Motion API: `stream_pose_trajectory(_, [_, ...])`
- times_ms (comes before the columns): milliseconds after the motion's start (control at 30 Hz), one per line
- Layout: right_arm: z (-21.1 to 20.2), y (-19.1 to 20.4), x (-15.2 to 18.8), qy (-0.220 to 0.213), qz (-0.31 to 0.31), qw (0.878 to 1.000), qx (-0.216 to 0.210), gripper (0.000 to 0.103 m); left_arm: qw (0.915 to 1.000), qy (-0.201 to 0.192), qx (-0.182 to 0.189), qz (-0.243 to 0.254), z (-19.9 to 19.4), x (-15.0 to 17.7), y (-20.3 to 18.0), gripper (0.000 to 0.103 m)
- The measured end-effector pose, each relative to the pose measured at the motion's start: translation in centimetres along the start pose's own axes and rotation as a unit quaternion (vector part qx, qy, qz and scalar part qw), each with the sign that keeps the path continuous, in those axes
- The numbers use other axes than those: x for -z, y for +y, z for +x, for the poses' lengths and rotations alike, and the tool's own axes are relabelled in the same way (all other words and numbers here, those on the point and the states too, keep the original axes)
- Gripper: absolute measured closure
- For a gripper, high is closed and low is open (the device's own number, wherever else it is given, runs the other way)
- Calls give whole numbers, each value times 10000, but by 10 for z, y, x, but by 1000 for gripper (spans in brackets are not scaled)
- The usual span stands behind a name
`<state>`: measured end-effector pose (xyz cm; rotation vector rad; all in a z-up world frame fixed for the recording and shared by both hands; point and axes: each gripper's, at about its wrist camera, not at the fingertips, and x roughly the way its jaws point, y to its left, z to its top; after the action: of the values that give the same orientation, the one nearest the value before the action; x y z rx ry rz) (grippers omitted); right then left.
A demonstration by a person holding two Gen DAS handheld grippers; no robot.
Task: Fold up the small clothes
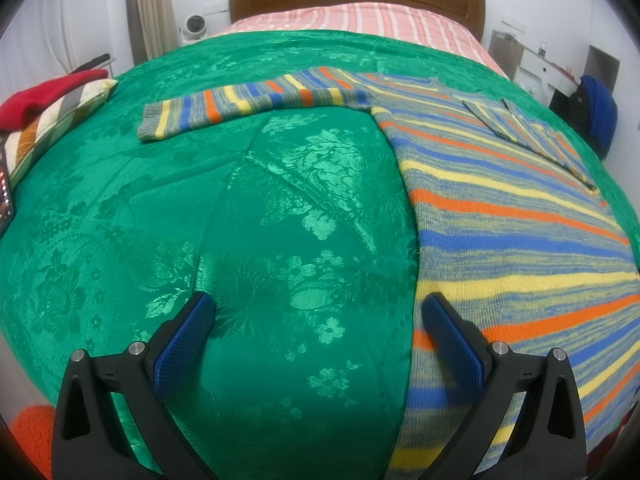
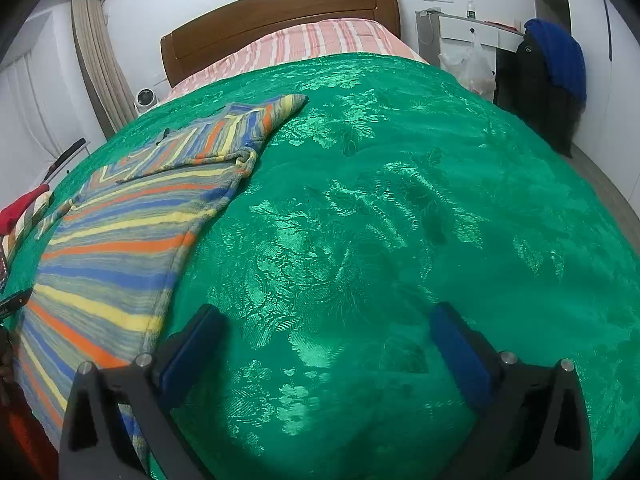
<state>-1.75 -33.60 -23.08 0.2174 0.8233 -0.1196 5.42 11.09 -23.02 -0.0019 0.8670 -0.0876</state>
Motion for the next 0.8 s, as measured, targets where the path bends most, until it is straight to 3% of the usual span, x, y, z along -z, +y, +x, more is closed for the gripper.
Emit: stream_pose_trajectory(800, [0, 3, 1, -27, -119, 9998, 135, 0, 10000, -7, -7, 7, 0, 1, -1, 0])
